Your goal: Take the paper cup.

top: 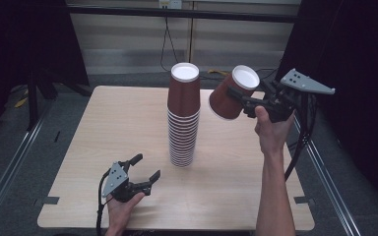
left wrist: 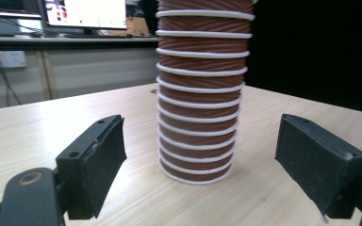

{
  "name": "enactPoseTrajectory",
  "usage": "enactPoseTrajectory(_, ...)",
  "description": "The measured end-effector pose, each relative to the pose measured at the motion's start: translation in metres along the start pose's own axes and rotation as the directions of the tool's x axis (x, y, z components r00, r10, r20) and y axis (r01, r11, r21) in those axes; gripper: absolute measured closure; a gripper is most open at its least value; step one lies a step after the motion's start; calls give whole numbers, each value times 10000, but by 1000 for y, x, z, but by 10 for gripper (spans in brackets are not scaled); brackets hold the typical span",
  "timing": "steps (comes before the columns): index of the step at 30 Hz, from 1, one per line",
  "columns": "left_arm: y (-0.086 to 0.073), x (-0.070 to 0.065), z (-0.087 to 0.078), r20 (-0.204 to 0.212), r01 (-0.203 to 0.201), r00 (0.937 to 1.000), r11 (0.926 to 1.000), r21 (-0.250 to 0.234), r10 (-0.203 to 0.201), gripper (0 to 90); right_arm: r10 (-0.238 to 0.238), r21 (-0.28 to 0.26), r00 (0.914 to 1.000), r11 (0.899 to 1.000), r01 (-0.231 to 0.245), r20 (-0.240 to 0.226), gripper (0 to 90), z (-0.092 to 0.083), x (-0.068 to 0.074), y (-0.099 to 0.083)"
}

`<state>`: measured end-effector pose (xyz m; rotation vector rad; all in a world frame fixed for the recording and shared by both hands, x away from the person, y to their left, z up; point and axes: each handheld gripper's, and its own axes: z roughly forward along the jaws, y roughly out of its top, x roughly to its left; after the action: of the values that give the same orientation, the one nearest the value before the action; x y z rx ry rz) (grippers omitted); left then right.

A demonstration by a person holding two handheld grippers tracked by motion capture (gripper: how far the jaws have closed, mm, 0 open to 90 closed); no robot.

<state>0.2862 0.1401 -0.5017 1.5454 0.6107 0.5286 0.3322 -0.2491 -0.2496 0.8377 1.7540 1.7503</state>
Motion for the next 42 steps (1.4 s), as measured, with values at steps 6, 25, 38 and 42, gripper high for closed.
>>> enactPoseTrajectory(6, 9, -6, 3, 322, -121, 9994, 9999, 36, 119, 195, 23, 290, 10000, 9996, -26, 91, 233, -7, 4, -19)
enactPoseTrajectory(25, 28, -10, 13, 1154, -141, 9932, 9999, -65, 147, 176, 557, 1030, 9977, 9933, -516, -374, 234, -13, 18, -81)
enactPoseTrajectory(38, 31, -18, 17, 1678, -349, 9853, 9993, 103, 327, 168, 600, 1722, 9938, 9841, -433, -931, 235, -4, 34, -113)
enactPoseTrajectory(42, 31, -22, 19, 1876, -292, 9819, 9994, 183, 253, 164, 697, 1834, 9910, 9819, -480, -1141, 235, -1, 38, -121)
